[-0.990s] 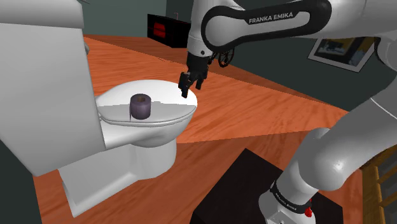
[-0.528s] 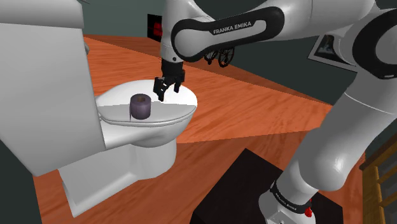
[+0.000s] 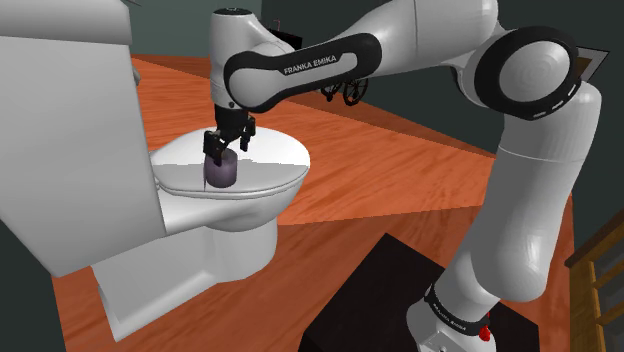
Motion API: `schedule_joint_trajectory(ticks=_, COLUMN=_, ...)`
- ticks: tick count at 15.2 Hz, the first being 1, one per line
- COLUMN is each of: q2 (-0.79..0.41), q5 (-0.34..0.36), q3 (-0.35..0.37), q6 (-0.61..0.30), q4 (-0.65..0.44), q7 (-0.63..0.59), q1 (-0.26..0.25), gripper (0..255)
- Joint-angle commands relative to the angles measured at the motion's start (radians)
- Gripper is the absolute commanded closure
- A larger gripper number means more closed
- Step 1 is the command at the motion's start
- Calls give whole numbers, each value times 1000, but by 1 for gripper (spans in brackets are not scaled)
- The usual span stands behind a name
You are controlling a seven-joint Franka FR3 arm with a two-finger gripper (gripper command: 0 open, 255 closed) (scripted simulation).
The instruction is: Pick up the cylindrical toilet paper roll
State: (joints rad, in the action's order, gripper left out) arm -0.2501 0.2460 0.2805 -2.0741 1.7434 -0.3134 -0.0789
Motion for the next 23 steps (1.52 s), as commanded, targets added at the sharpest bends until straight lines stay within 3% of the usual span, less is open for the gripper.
schedule_joint_trajectory(ticks=1, q2=-22, q5=11, q3=-1, q6=-12, q4=-10, q7=-8, q1=-5, gripper=0)
schedule_joint_trajectory(ticks=9, q2=-51, q5=30, q3=-7, q6=-88, q4=40, q7=-29, q1=-7, gripper=0)
schedule_joint_trajectory(ticks=10, q2=-51, q5=29, q3=-7, q6=-86, q4=38, q7=-29, q1=-7, gripper=255)
schedule_joint_trajectory(ticks=19, q2=-51, q5=30, q3=-7, q6=-88, q4=40, q7=-29, q1=-7, gripper=255)
schedule_joint_trajectory(ticks=23, q2=-32, q5=18, q3=-3, q6=-42, q4=11, q7=-16, q1=-5, gripper=255)
